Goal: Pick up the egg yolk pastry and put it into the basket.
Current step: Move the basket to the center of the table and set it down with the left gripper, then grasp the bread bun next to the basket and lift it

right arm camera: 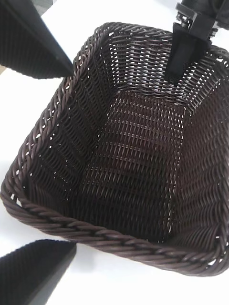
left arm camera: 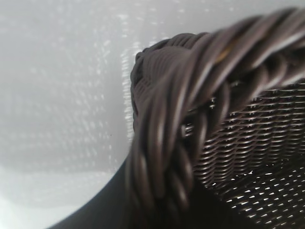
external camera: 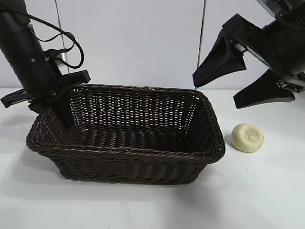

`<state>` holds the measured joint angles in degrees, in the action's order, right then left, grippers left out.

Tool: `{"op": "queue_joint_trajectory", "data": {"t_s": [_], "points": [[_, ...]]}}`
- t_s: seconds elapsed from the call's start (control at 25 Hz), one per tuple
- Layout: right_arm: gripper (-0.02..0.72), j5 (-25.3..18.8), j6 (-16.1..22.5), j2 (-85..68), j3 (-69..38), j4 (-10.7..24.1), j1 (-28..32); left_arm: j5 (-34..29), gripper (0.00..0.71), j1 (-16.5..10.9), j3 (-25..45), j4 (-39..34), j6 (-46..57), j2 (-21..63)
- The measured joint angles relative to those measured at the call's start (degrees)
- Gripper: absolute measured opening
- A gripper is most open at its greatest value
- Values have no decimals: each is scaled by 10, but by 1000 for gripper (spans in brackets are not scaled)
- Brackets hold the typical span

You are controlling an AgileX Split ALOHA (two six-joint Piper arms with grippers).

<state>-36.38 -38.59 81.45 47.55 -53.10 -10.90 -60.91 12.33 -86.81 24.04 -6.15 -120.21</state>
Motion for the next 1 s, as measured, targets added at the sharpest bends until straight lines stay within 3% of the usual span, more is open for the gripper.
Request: {"op": "queue_joint_trajectory", "data": {"t_s": [0.12, 0.24, 0.64, 1.0], "points": [[654, 0, 0, 0, 0, 0, 0, -3, 455, 0, -1, 5, -7, 0], [654, 0, 0, 0, 0, 1, 0, -24, 540, 0, -11, 5, -11, 0], [654, 0, 0, 0, 0, 1, 0, -78, 571, 0, -29, -44, -14, 63], [654, 0, 0, 0, 0, 1, 0, -89, 571, 0, -30, -168, 37, 100]]}}
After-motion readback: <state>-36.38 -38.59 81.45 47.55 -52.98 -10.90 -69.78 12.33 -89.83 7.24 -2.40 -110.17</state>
